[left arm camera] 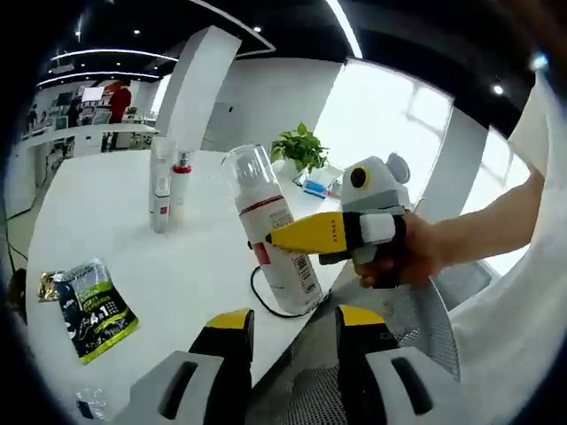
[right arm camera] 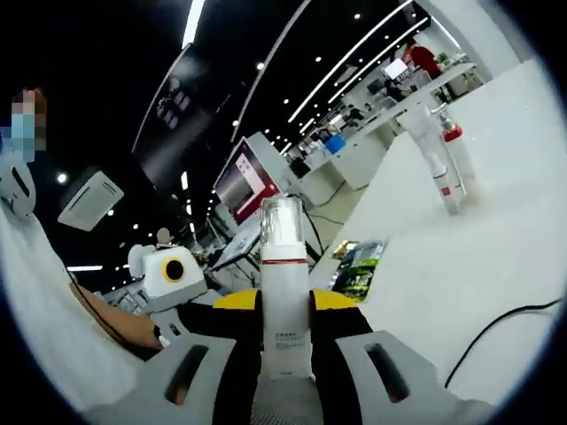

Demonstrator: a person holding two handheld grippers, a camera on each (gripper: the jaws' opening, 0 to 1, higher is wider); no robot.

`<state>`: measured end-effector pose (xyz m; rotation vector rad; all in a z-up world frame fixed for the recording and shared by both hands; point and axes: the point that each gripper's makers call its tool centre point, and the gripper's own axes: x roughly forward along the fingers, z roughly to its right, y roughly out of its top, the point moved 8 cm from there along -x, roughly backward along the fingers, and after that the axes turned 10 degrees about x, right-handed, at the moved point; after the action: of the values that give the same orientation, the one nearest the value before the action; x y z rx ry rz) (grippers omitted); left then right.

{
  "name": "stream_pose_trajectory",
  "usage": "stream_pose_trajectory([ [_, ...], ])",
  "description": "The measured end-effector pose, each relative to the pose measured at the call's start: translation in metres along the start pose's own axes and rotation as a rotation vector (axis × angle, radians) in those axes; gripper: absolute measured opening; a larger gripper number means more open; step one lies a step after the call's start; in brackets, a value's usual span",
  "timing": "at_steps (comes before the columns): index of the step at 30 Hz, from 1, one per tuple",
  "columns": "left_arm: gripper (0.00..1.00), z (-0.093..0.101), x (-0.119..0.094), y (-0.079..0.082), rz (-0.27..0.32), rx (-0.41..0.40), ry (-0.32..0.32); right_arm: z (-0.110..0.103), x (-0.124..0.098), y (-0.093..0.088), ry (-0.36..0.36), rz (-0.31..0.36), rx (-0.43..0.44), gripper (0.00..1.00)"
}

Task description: Arrange the skincare products in the storage area until every visible bottle or jar stands upright without overlapping.

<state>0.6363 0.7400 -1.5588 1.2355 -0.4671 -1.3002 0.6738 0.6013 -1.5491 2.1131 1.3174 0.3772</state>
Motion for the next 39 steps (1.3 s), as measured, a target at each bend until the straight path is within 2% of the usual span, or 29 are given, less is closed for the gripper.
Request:
stream_pose_trajectory([
  [1, 0.37, 0.0, -0.001, 0.001, 0.006, -0.032, -0.019, -0.001, 0.0, 0.0, 0.006, -0.003, -0.001, 0.18],
  [2, 0.37, -0.001, -0.002, 0.001, 0.003, -0.012, -0.014, -0.002, 0.001, -0.001, 0.022, -0.013, -0.002, 0.18],
  [4, 0.37, 0.001, -0.001, 0.003, 0.015, -0.041, -0.047, -0.004, 0.002, -0.003, 0.059, -0.033, 0.013, 0.18],
  [7, 0.37, 0.002, 0.0, 0.002, 0.015, -0.076, -0.072, -0.006, 0.003, -0.007, 0.075, -0.065, 0.005, 0.18],
  [11, 0.37, 0.0, 0.0, 0.003, 0.02, -0.086, -0.068, -0.014, 0.004, -0.007, 0.151, -0.075, 0.037, 0.18],
  [15, 0.34, 0.001, -0.001, 0.006, 0.047, -0.133, -0.108, -0.021, 0.005, -0.006, 0.207, -0.082, 0.055, 0.18],
  [21, 0.24, 0.003, -0.002, 0.007, 0.054, -0.167, -0.158, -0.022, 0.006, -0.008, 0.228, -0.081, 0.068, 0.18],
  [24, 0.23, 0.003, -0.002, 0.008, 0.051, -0.21, -0.166, -0.022, 0.006, -0.008, 0.231, -0.087, 0.074, 0.18],
  [30, 0.22, 0.004, -0.002, 0.006, 0.023, -0.182, -0.138, -0.021, 0.007, -0.01, 0.213, -0.117, 0.06, 0.19],
  [32, 0.21, 0.002, -0.002, 0.005, 0.014, -0.145, -0.1, -0.021, 0.009, -0.009, 0.189, -0.131, 0.042, 0.2],
  [34, 0.21, 0.0, -0.002, 0.002, -0.009, -0.111, -0.052, -0.02, 0.012, -0.01, 0.141, -0.168, 0.015, 0.21],
  [36, 0.21, -0.003, -0.002, 0.0, -0.023, -0.108, -0.023, -0.019, 0.014, -0.009, 0.089, -0.178, -0.063, 0.21],
  [39, 0.21, -0.013, -0.001, -0.007, -0.086, -0.094, 0.093, -0.016, 0.018, -0.007, -0.011, -0.199, -0.163, 0.2],
])
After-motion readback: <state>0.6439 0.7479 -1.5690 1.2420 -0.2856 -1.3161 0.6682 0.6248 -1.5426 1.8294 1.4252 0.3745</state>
